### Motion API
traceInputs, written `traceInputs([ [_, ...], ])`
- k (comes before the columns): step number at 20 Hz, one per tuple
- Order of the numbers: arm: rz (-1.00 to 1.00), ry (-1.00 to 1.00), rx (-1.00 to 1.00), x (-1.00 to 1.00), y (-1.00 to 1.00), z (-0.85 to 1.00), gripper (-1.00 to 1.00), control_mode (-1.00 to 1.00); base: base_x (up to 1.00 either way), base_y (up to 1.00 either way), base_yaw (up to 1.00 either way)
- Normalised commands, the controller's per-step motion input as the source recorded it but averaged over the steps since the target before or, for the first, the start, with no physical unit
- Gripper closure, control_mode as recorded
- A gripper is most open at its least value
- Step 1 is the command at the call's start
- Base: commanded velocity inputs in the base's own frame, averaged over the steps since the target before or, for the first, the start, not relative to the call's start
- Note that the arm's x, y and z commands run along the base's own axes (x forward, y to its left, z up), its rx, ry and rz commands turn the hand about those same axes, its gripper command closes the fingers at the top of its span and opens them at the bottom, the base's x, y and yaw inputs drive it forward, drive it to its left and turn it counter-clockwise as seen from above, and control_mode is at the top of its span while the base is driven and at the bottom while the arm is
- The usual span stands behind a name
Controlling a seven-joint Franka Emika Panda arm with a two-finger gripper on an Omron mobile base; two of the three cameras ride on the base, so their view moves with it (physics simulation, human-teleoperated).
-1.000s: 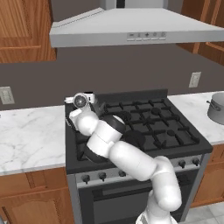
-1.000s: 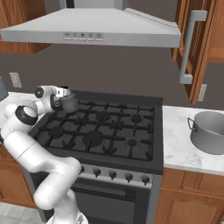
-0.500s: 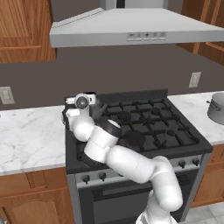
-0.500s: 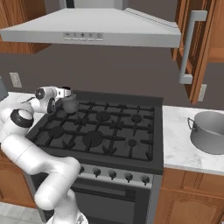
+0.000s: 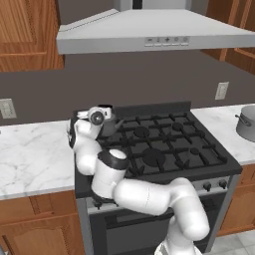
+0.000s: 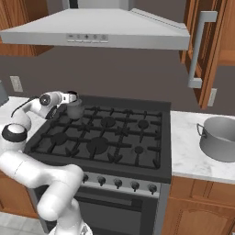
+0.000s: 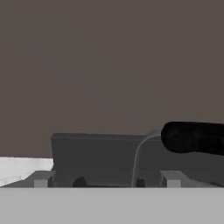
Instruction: Pick the kettle from the cabinet and place it on a stove burner. Then pick the pot from the counter and place it on another stove burner. Finally, turn both burners on.
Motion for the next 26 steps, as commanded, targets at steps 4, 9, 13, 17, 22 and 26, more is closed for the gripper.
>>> traceInputs([
  [4, 0.0, 0.0, 0.0, -0.04, 0.06, 0.05, -1.0, -1.0, 0.0, 0.0, 0.0],
  [9, 0.0, 0.0, 0.0, -0.09, 0.14, 0.05, -1.0, -1.0, 0.0, 0.0, 0.0],
  [13, 0.0, 0.01, 0.0, -0.11, 0.25, 0.0, -1.0, -1.0, 0.0, 0.0, 0.0],
  [17, 0.01, 0.0, 0.0, -0.12, 0.32, 0.0, -1.0, -1.0, 0.0, 0.0, 0.0],
  [22, 0.0, 0.0, 0.0, -0.12, 0.34, 0.05, -1.0, -1.0, 0.0, 0.0, 0.0],
  [26, 0.0, 0.0, 0.0, -0.19, 0.26, 0.1, -1.0, -1.0, 0.0, 0.0, 0.0],
])
